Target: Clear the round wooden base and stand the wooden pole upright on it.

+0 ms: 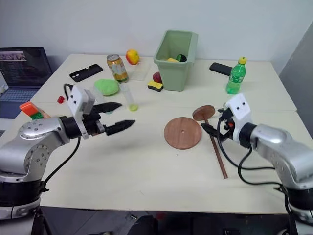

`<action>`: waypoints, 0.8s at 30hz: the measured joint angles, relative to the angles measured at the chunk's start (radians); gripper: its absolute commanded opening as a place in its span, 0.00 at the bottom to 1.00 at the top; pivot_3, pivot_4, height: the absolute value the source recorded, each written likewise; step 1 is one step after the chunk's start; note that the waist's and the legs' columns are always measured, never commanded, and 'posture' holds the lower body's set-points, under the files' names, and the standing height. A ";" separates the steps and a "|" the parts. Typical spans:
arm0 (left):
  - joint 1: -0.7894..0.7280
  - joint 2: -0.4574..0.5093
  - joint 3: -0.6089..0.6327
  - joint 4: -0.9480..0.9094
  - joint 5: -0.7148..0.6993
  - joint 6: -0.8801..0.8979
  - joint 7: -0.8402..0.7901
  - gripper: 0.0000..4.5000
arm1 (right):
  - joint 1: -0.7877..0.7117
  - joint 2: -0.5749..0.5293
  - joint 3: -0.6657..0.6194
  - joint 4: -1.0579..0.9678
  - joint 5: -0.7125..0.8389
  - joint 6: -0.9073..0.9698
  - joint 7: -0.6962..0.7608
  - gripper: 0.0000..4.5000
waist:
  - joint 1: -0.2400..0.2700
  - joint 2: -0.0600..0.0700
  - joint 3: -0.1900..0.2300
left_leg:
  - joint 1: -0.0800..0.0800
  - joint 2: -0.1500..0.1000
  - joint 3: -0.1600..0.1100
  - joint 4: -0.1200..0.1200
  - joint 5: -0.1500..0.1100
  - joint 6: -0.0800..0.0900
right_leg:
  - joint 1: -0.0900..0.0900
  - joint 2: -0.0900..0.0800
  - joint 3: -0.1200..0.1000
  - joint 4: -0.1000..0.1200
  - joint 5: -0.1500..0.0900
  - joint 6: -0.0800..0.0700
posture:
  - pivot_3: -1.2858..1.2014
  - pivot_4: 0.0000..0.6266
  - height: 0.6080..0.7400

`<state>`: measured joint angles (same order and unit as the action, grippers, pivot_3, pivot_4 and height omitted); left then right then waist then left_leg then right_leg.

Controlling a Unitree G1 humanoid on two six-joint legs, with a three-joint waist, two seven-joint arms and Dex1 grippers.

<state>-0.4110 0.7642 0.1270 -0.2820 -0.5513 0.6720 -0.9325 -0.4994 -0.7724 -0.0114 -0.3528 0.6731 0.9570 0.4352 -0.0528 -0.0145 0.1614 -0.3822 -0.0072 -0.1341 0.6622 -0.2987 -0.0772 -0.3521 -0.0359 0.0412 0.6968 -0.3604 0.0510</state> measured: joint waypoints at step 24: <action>0.004 -0.032 -0.096 -0.115 -0.058 -0.035 -0.061 1.00 | -0.536 0.216 0.231 0.843 -0.203 0.398 0.126 0.88 | -0.011 0.000 0.001 | -0.001 0.000 0.002 0.000 0.000 0.000 | -0.002 0.000 0.001 0.000 0.000 0.000 | 0.52 0.24 1.00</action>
<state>-0.4071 0.7325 0.0309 -0.3975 -0.6093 0.6373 -0.9930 -1.0351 -0.5569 0.2199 0.4897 0.4704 1.3555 0.5615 -0.0634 -0.0140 0.1620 -0.3828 -0.0071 -0.1325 0.6621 -0.2987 -0.0771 -0.3539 -0.0359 0.0426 0.6971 -0.3603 0.0507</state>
